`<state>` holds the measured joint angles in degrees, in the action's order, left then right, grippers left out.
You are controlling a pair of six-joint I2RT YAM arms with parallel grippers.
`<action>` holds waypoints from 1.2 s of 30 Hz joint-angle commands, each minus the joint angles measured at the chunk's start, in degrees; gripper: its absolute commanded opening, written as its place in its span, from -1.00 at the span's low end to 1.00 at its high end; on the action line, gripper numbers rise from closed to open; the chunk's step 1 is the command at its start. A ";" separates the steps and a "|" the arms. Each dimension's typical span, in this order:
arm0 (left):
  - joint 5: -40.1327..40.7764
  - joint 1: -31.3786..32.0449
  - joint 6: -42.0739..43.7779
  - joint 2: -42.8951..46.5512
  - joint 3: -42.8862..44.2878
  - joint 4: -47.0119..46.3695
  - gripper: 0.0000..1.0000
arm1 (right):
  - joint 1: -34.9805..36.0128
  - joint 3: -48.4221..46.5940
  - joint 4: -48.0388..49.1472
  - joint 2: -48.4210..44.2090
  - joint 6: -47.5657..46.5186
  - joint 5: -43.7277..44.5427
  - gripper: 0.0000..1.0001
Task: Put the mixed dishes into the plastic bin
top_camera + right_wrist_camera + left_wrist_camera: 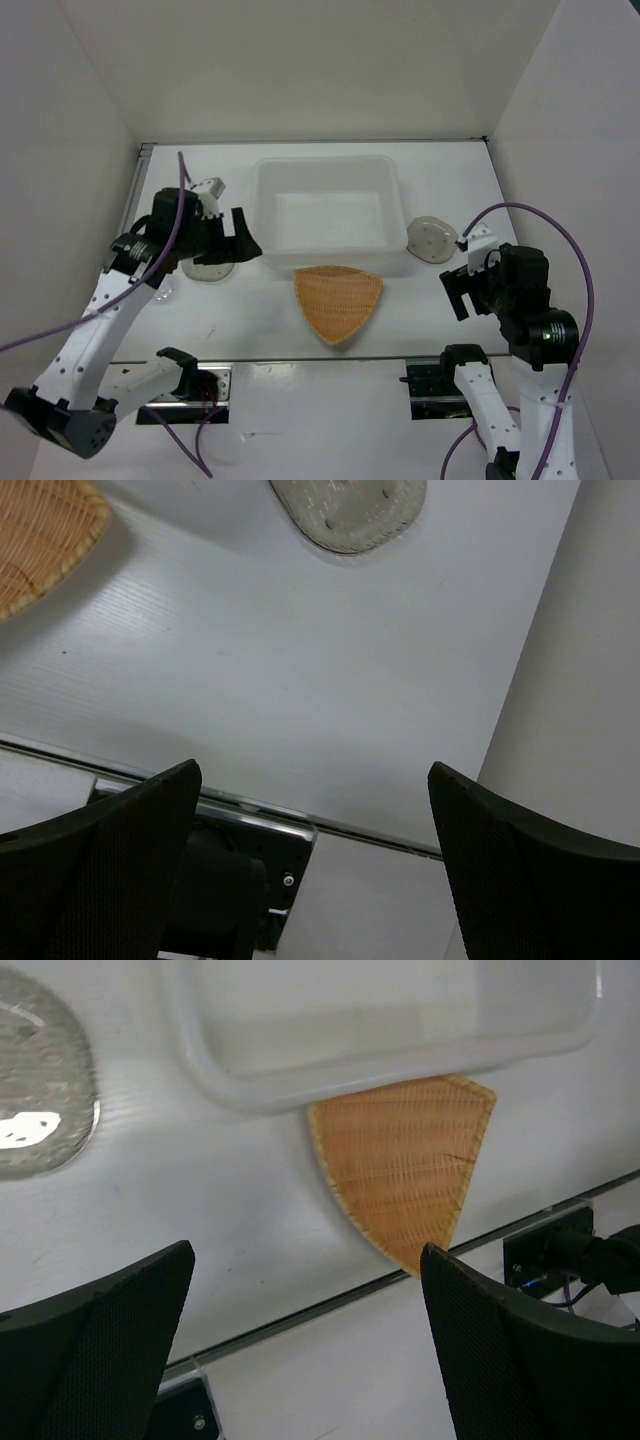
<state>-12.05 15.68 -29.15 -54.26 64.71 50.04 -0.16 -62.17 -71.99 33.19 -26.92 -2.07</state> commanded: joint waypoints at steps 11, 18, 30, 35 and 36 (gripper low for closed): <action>11.69 32.55 -20.82 -10.08 1.32 -13.74 1.00 | -0.36 1.35 3.26 -0.41 -0.07 0.83 0.97; 10.38 34.77 -28.61 -7.86 -13.73 -21.30 1.00 | -0.36 1.35 3.26 -1.55 -0.07 1.89 0.97; 7.49 36.09 -42.39 -14.47 -26.99 -38.52 1.00 | -0.36 1.35 2.73 -2.08 -0.07 4.35 0.97; 6.44 36.09 -44.94 -16.83 -28.93 -43.26 1.00 | -0.36 1.88 2.73 -2.08 0.46 4.35 0.97; 5.04 36.09 -45.55 -19.11 -28.94 -44.58 1.00 | -0.36 1.88 3.25 -2.08 0.46 4.35 0.97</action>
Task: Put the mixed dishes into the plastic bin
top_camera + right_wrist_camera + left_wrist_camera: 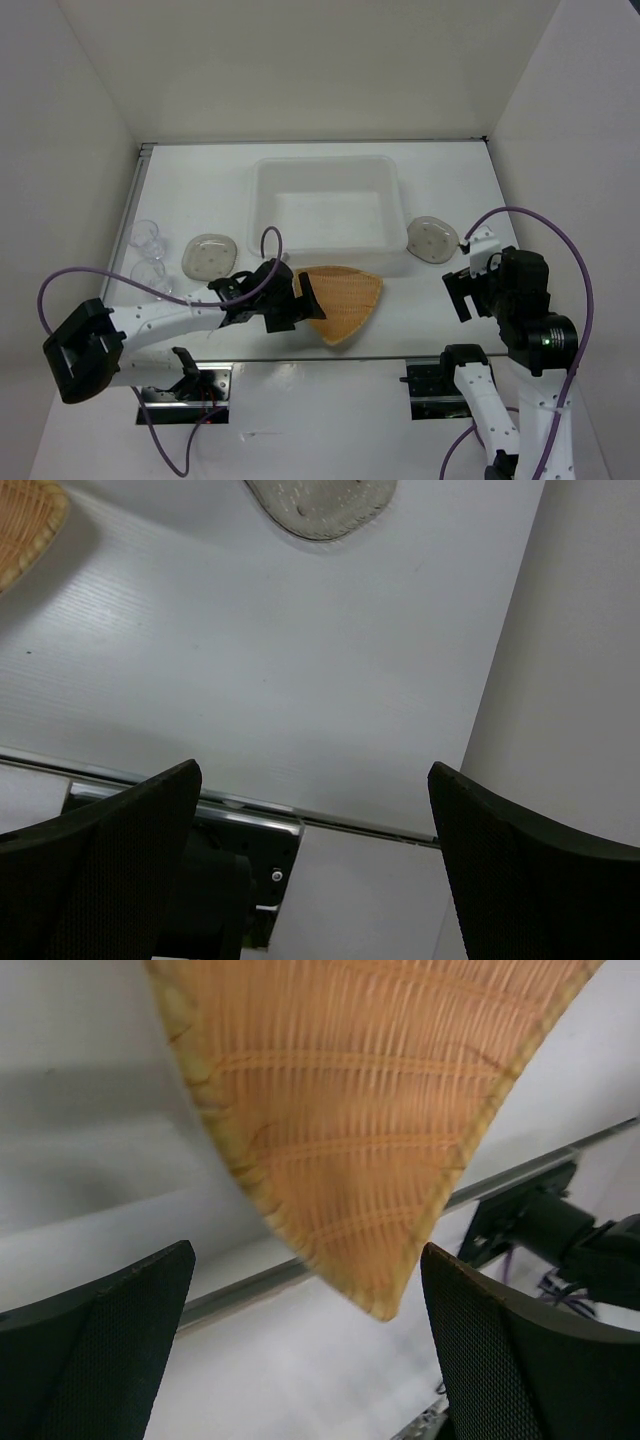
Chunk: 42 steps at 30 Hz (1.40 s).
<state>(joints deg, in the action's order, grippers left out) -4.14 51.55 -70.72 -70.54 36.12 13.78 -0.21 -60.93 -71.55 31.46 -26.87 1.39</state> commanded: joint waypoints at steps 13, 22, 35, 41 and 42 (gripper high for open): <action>-3.86 0.22 -8.56 -11.46 -3.42 -22.47 1.00 | -0.32 0.63 2.82 -0.35 1.03 0.90 0.97; -5.00 0.22 -9.70 -16.91 -3.43 -25.30 0.01 | -0.32 0.63 2.82 -0.88 1.56 1.42 0.97; -4.92 0.22 -9.09 -3.58 11.92 3.58 -1.00 | -0.32 2.21 5.01 -1.93 4.46 3.18 0.63; 1.85 0.22 -10.14 4.19 32.06 11.80 -1.00 | -0.32 4.58 8.26 -2.99 7.80 4.50 0.07; 2.73 0.22 -10.66 3.32 34.69 10.40 -1.00 | -0.32 4.59 8.27 -2.99 7.80 4.50 0.04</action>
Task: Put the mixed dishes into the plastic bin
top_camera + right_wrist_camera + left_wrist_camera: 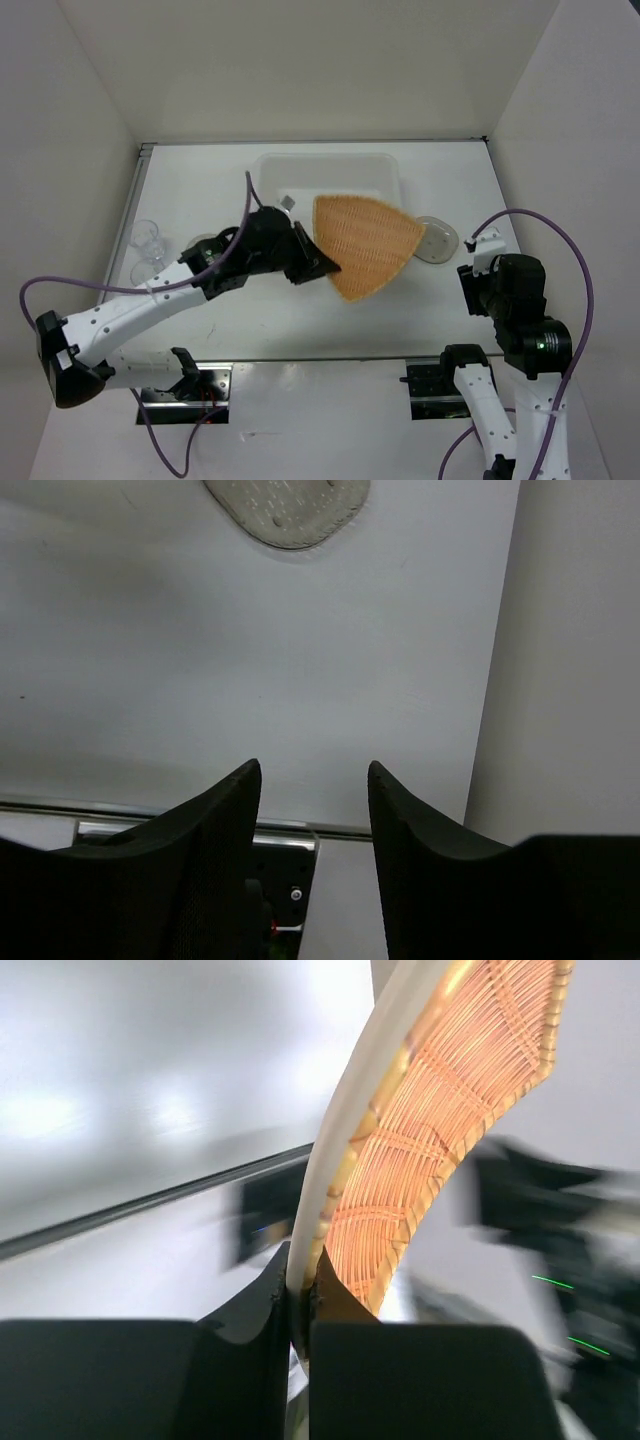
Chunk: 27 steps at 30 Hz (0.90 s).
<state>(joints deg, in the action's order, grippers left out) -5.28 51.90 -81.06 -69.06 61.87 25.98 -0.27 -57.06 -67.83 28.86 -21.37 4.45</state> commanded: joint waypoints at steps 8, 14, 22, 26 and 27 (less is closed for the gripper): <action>12.84 -7.42 -5.16 -14.86 21.27 -8.66 -1.00 | -0.25 0.72 5.08 -2.06 3.52 2.06 0.04; 16.77 -9.80 -9.12 -33.40 33.49 -6.81 -1.00 | -0.25 0.72 5.08 -4.07 4.05 2.58 0.02; 25.41 -10.41 -13.24 -42.65 46.06 1.44 -1.00 | 0.27 0.72 5.08 -5.22 4.05 2.58 -0.10; 24.61 -11.12 -16.05 -42.65 40.62 0.03 -1.00 | 0.27 1.25 5.08 -5.75 3.52 2.06 -0.12; 23.92 -11.12 -16.58 -42.65 40.61 0.04 -1.00 | 0.27 1.25 5.08 -5.75 3.52 2.06 -0.12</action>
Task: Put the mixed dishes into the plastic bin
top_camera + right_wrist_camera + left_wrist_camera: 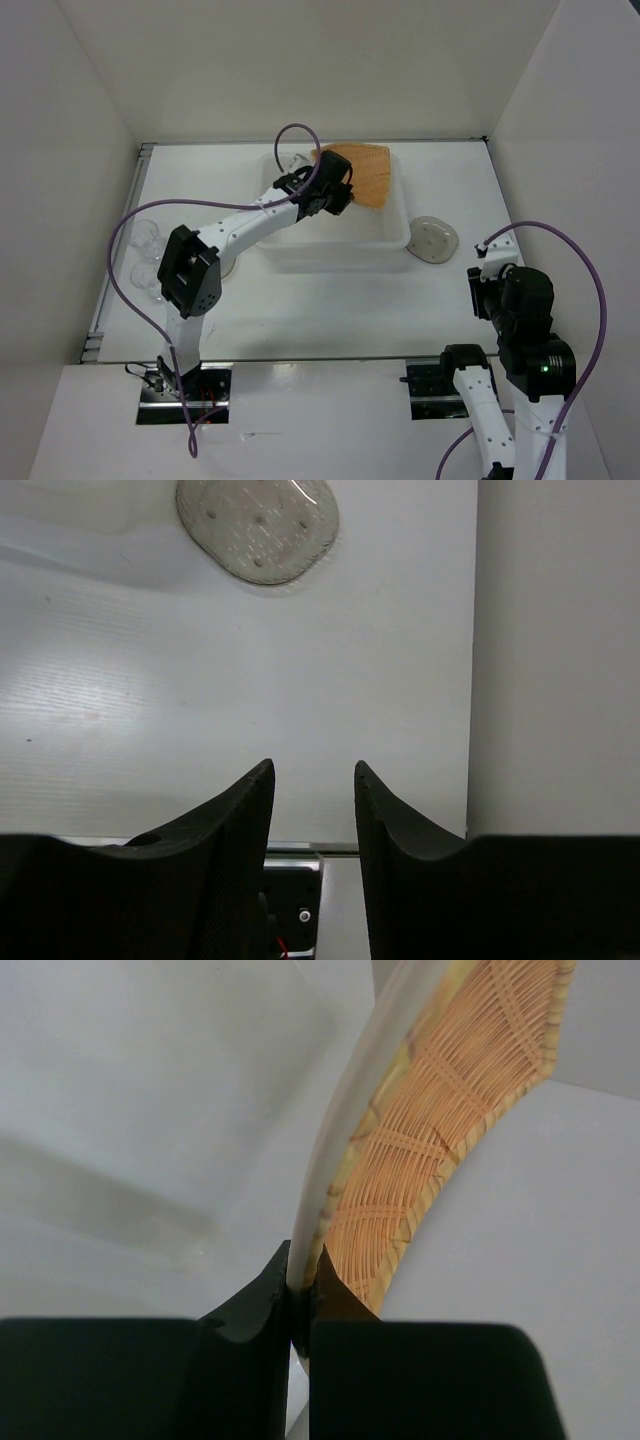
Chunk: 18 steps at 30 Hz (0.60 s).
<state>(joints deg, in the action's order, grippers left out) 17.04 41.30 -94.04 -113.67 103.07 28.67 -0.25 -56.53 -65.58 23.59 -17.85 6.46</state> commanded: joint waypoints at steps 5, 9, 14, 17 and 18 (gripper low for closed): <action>-0.25 -0.52 -7.90 1.43 -7.95 -3.70 -1.00 | 0.25 0.72 2.83 -0.48 0.00 0.05 -0.15; -0.95 0.09 -8.44 1.43 -11.74 -4.58 -1.00 | 0.78 0.72 2.83 -0.48 0.00 0.05 -0.15; -3.06 0.63 -8.45 -0.67 -12.98 -7.92 -0.89 | 0.78 0.72 2.83 -1.01 0.00 0.05 -0.15; -6.31 0.10 -6.60 -3.48 -11.84 -10.03 -0.68 | 0.78 0.72 2.83 -1.01 0.00 0.05 -0.15; -6.84 0.10 -6.60 -4.01 -11.31 -10.03 -0.48 | 0.78 0.72 2.83 -1.01 0.00 0.05 -0.15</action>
<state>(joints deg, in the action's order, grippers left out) 12.62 41.43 -100.64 -115.57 89.69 24.05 0.12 -56.53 -65.58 22.92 -17.85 6.46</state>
